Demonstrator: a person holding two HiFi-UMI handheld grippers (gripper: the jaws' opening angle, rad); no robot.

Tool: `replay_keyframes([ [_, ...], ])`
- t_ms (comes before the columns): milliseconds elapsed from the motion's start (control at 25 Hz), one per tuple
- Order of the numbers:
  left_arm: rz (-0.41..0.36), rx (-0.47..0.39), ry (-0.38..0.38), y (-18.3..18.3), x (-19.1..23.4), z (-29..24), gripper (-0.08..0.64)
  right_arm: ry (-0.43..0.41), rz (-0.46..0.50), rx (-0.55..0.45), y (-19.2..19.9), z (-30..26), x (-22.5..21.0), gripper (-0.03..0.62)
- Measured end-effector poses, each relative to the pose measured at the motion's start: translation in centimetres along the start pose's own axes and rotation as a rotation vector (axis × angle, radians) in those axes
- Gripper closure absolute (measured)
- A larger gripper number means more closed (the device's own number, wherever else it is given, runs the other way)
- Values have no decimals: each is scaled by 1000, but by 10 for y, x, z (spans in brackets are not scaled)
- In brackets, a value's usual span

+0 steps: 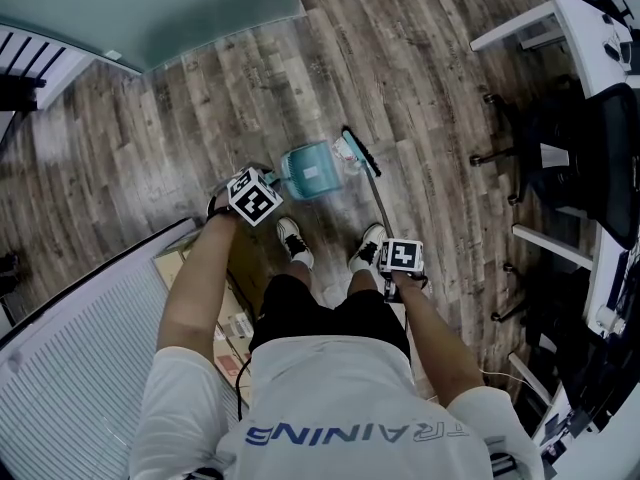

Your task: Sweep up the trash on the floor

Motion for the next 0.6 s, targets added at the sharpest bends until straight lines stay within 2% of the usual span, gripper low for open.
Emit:
replay_keyframes([
  [400, 1, 3, 0, -1, 0, -1, 469, -147, 35, 22, 7, 11, 53, 482],
  [600, 1, 6, 2, -3, 2, -1, 469, -231, 22, 41, 11, 16, 78, 485],
])
Point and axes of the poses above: the fingertips, and each gripper's own axes: z backward along the fingers, x to its left, y out of its underside, the point moved 3 cm from there along z, backward along the fingers, and after that the axes turned 2 degrees about z, right-handed, at the moved point
